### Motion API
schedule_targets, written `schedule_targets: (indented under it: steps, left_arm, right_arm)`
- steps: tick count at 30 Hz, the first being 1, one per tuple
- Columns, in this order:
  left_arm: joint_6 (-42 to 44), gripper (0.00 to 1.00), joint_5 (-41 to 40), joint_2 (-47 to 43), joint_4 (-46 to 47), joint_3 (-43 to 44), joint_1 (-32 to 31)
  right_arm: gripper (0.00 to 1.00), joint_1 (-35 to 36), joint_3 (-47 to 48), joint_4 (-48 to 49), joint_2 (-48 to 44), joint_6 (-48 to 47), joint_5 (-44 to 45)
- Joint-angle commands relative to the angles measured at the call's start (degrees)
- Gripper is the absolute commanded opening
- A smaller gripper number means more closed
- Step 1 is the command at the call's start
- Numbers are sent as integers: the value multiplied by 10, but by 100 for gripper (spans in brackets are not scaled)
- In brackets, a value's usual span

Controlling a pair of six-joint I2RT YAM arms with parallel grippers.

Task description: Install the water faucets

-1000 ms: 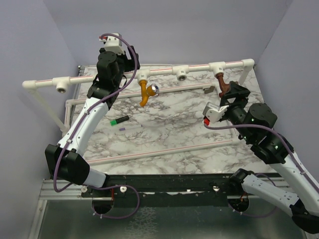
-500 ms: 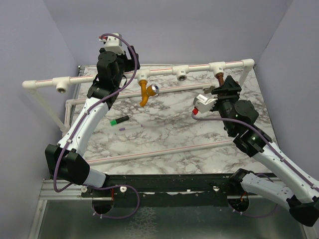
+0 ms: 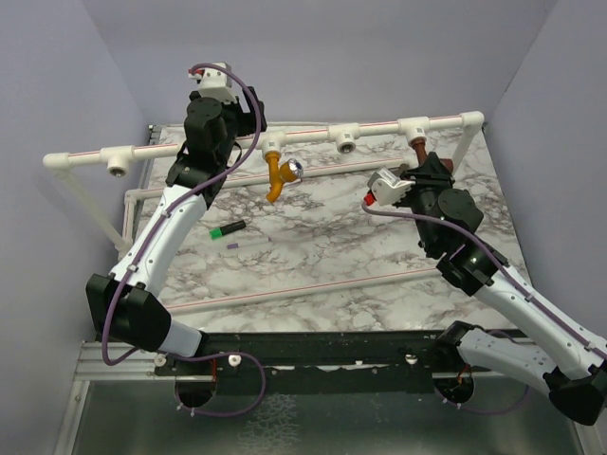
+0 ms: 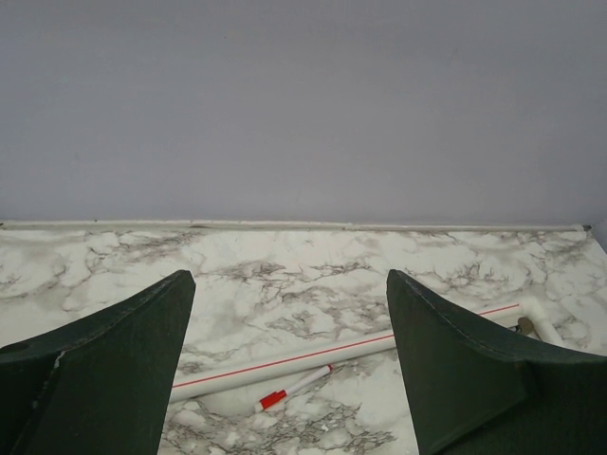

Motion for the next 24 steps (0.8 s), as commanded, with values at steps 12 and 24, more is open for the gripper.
schedule_targets:
  steps: [12, 24]
  left_arm:
    - [-8, 84, 64, 59, -141, -53, -16]
    - [-8, 83, 67, 59, -141, -53, -16]
  right_arm:
    - [0, -3, -5, 69, 3, 409, 39]
    - [0, -3, -10, 88, -33, 762, 47]
